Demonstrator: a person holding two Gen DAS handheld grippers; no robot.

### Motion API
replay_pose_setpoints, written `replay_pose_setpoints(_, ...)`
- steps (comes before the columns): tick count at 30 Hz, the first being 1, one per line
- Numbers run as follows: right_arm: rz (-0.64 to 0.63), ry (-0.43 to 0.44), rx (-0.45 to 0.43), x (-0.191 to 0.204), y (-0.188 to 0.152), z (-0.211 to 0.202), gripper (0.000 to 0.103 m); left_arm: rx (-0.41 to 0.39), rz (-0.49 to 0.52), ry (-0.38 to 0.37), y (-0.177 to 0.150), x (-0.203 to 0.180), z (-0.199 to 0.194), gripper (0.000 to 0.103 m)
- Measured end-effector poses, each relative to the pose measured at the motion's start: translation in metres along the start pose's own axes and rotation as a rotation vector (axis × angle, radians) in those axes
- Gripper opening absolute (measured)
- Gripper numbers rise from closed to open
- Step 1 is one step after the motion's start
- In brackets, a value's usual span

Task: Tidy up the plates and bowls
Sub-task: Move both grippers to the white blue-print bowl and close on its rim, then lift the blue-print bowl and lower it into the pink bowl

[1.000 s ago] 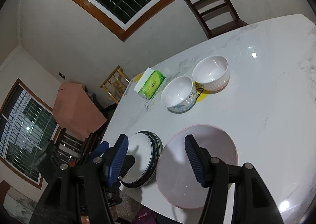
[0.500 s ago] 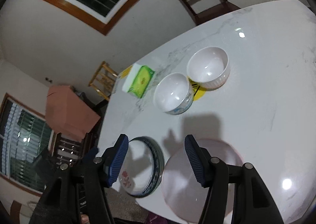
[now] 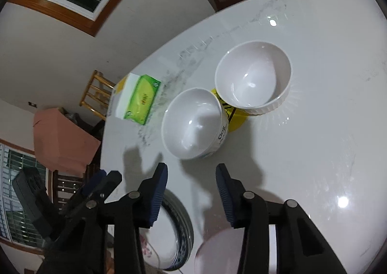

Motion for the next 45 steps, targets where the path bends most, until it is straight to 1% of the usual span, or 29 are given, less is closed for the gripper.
replay_pose_setpoints(3, 0.029, -0.012, 0.011, -0.002, 0.008, 0.011, 0.041, 0.029, -0.016, -0.015, 0.008, 0.008, 0.017, 0.068)
replay_pose_setpoints(4, 0.033, -0.017, 0.010, -0.002, 0.011, 0.013, 0.041, 0.040, -0.016, -0.030, 0.011, 0.009, 0.022, 0.068)
replay_pose_setpoints(5, 0.033, -0.027, 0.009, -0.002, 0.014, 0.016, 0.041, 0.050, -0.014, -0.037, 0.014, 0.010, 0.028, 0.070)
replay_pose_setpoints(7, 0.036, -0.050, 0.016, -0.002, 0.017, 0.023, 0.041, 0.061, -0.007, -0.035, 0.018, 0.009, 0.037, 0.070)
replay_pose_setpoints(8, 0.039, -0.062, 0.020, -0.002, 0.019, 0.026, 0.040, 0.070, -0.001, -0.028, 0.019, 0.010, 0.042, 0.070)
replay_pose_setpoints(9, 0.038, -0.073, 0.023, -0.002, 0.022, 0.029, 0.034, 0.084, 0.002, -0.023, 0.021, 0.010, 0.049, 0.070)
replay_pose_setpoints(10, 0.043, -0.084, 0.028, -0.003, 0.024, 0.033, 0.031, 0.096, -0.001, -0.023, 0.021, 0.010, 0.055, 0.070)
replay_pose_setpoints(13, 0.060, -0.090, 0.040, -0.005, 0.030, 0.039, 0.031, 0.112, -0.006, -0.030, 0.024, 0.012, 0.067, 0.070)
replay_pose_setpoints(16, 0.061, -0.091, 0.043, -0.003, 0.036, 0.044, 0.031, 0.120, 0.002, -0.015, 0.027, 0.012, 0.077, 0.070)
replay_pose_setpoints(18, 0.062, -0.116, 0.047, -0.003, 0.039, 0.048, 0.031, 0.126, 0.003, -0.020, 0.029, 0.011, 0.082, 0.070)
replay_pose_setpoints(19, 0.063, -0.126, 0.049, -0.003, 0.040, 0.051, 0.031, 0.129, 0.007, -0.013, 0.029, 0.011, 0.084, 0.070)
replay_pose_setpoints(21, 0.064, -0.135, 0.067, -0.001, 0.042, 0.060, 0.031, 0.149, 0.018, 0.028, 0.029, 0.011, 0.091, 0.070)
replay_pose_setpoints(23, 0.061, -0.168, 0.085, 0.001, 0.043, 0.069, 0.031, 0.151, 0.022, 0.029, 0.029, 0.012, 0.095, 0.070)
replay_pose_setpoints(24, 0.059, -0.174, 0.096, 0.001, 0.042, 0.072, 0.031, 0.154, 0.023, 0.041, 0.029, 0.013, 0.097, 0.069)
replay_pose_setpoints(25, 0.054, -0.182, 0.102, 0.002, 0.041, 0.075, 0.021, 0.155, 0.022, 0.034, 0.028, 0.013, 0.099, 0.068)
replay_pose_setpoints(26, 0.041, -0.203, 0.105, 0.003, 0.040, 0.077, 0.016, 0.157, 0.022, 0.018, 0.029, 0.013, 0.101, 0.059)
replay_pose_setpoints(27, 0.037, -0.186, 0.099, 0.004, 0.040, 0.077, 0.015, 0.163, 0.021, -0.001, 0.027, 0.013, 0.104, 0.032)
replay_pose_setpoints(28, 0.032, -0.169, 0.104, 0.006, 0.040, 0.078, 0.014, 0.174, 0.002, -0.045, 0.025, 0.012, 0.107, 0.019)
replay_pose_setpoints(29, 0.022, -0.168, 0.102, 0.009, 0.039, 0.078, 0.014, 0.183, -0.024, -0.056, 0.024, 0.011, 0.108, 0.006)
replay_pose_setpoints(31, 0.011, -0.173, 0.099, 0.009, 0.038, 0.075, 0.013, 0.171, -0.011, -0.019, 0.024, 0.006, 0.106, 0.006)
replay_pose_setpoints(32, 0.012, -0.158, 0.105, 0.008, 0.035, 0.074, 0.013, 0.161, -0.011, -0.017, 0.023, 0.004, 0.102, 0.005)
replay_pose_setpoints(35, 0.026, -0.097, 0.095, 0.005, 0.031, 0.060, 0.013, 0.133, -0.048, -0.045, 0.018, 0.002, 0.084, 0.008)
replay_pose_setpoints(37, 0.005, -0.072, 0.078, 0.006, 0.026, 0.045, 0.013, 0.111, -0.058, -0.064, 0.012, -0.005, 0.066, 0.009)
replay_pose_setpoints(40, -0.019, -0.029, 0.050, 0.007, 0.013, 0.020, 0.013, 0.075, -0.039, -0.062, -0.001, -0.019, 0.037, 0.010)
replay_pose_setpoints(45, -0.050, 0.029, 0.004, -0.003, -0.023, -0.030, 0.013, 0.012, -0.013, -0.105, -0.024, -0.048, -0.014, 0.011)
Point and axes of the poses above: each gripper's, at about its wrist camera, not at the fingertips, and z roughly the way its jaws point, x to its left, y to its top, the point moved 5 cm from there along z, roughly the way its jaws point, and after that the axes turned 14 degrees about -y, right-handed, at the moved point
